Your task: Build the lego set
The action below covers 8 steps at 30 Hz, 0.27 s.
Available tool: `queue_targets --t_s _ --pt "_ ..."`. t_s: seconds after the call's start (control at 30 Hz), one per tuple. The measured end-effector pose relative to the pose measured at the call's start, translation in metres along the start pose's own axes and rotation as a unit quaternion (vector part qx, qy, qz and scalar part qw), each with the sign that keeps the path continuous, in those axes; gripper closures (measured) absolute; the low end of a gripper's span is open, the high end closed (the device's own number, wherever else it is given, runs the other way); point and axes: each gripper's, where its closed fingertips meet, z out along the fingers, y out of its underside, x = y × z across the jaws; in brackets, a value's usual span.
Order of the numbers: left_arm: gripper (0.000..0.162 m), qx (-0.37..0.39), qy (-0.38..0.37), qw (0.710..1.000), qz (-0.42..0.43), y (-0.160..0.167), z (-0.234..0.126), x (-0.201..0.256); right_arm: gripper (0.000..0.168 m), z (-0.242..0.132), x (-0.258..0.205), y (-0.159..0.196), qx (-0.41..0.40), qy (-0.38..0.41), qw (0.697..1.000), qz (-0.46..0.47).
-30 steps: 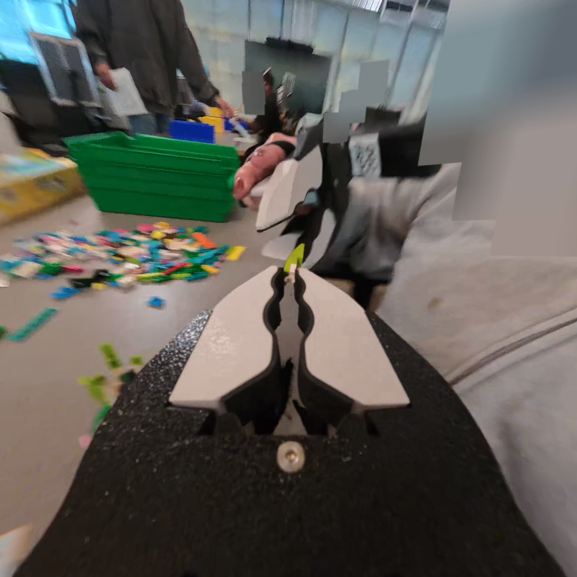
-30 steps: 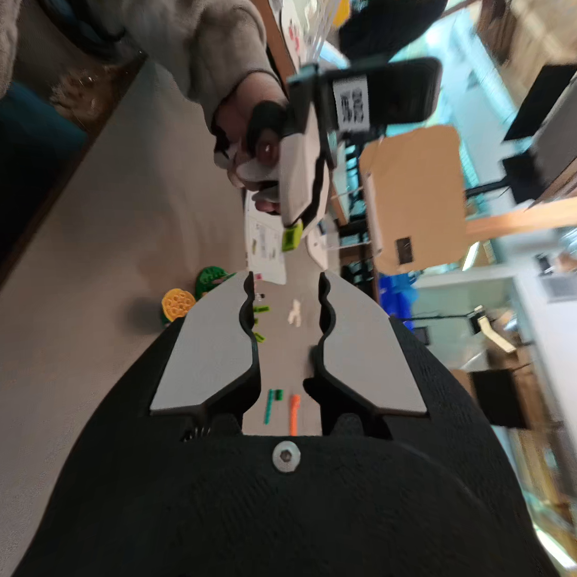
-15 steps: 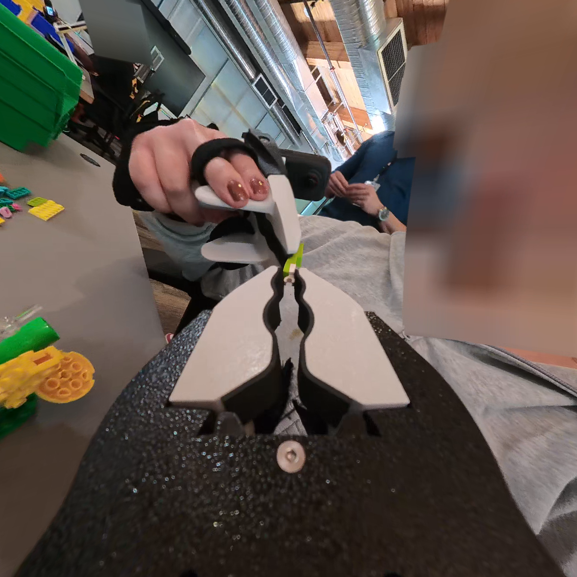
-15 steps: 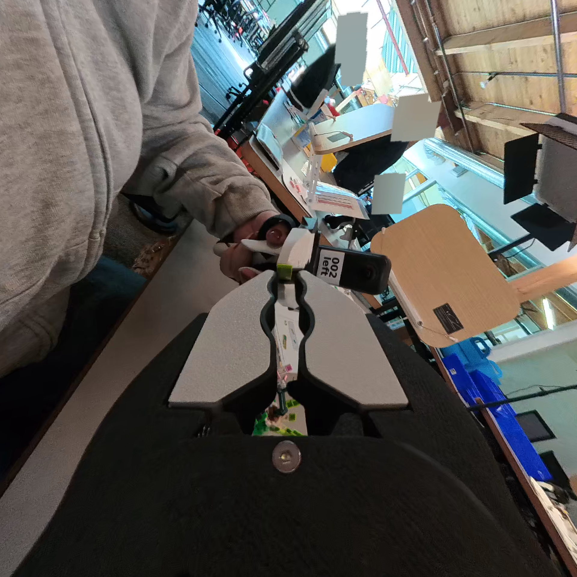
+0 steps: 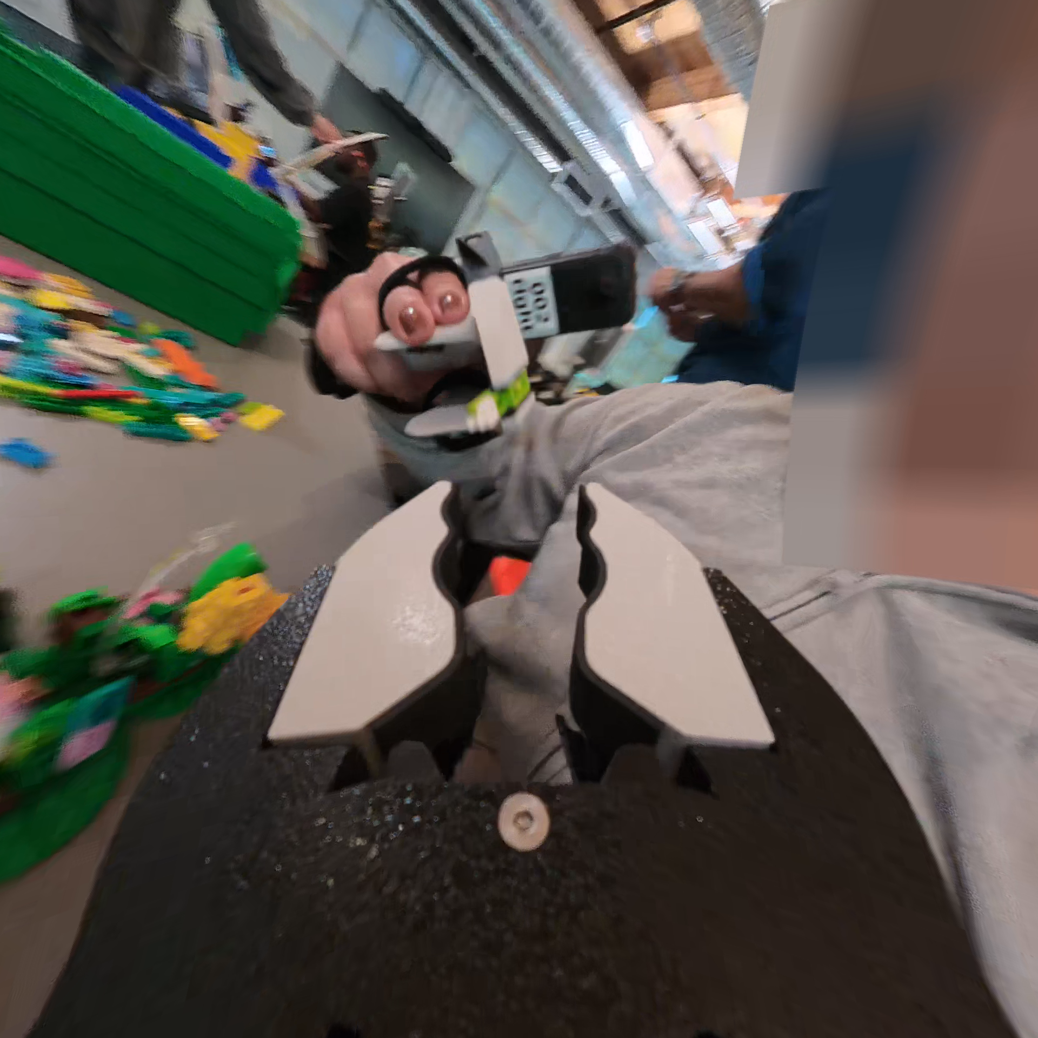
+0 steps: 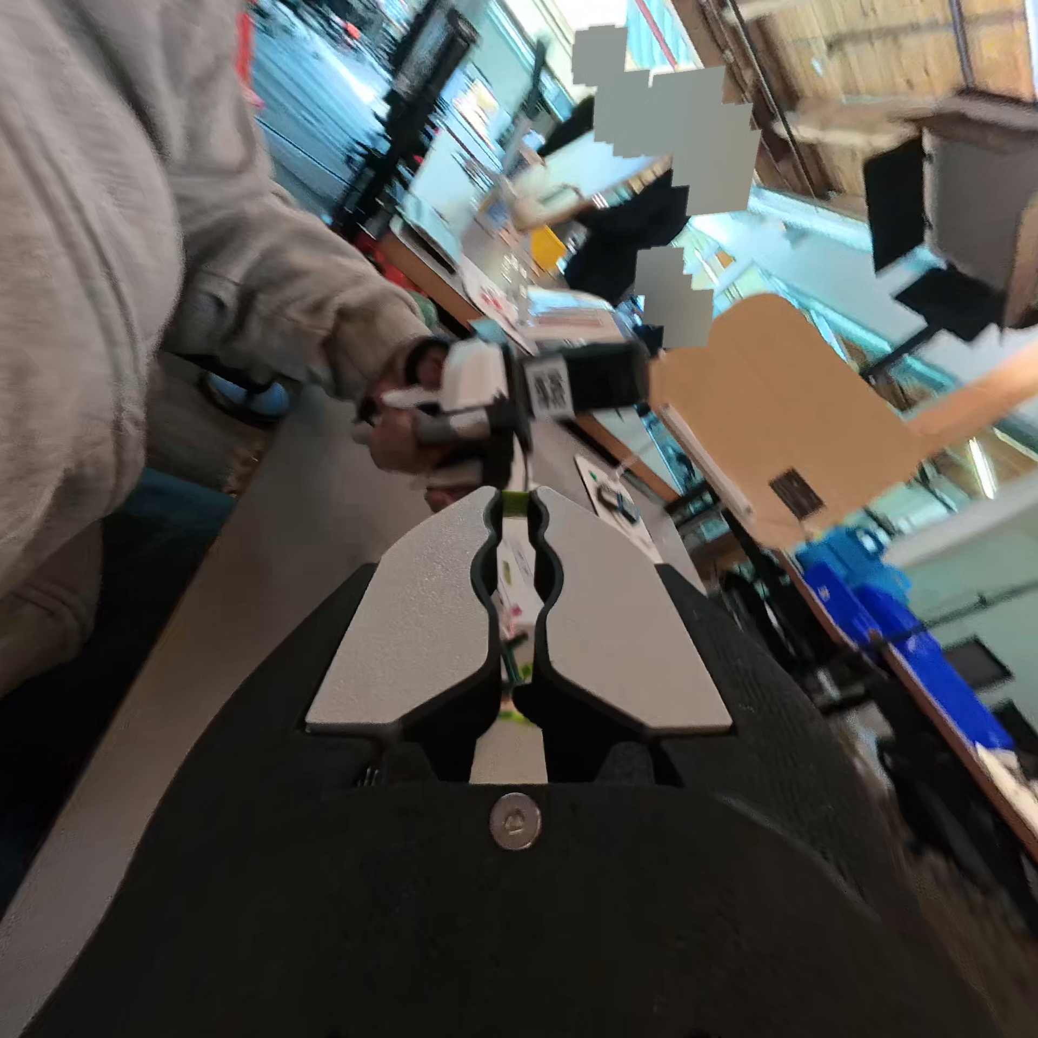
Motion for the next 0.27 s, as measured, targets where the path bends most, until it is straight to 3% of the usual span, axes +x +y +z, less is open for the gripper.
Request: queue_targets --t_s 0.07,0.17,0.27 --pt "0.123 -0.021 -0.107 0.992 0.056 0.004 -0.019 -0.021 0.162 -0.008 0.013 0.024 -0.047 0.033 0.998 0.032" --pt "0.125 -0.085 -0.284 0.944 0.145 0.015 -0.058 -0.058 0.162 -0.018 0.028 0.069 -0.131 0.07 0.984 0.1" --pt "0.125 -0.149 -0.358 0.902 0.189 0.03 -0.075 -0.072 0.161 -0.022 0.026 0.111 -0.205 0.059 0.959 0.187"
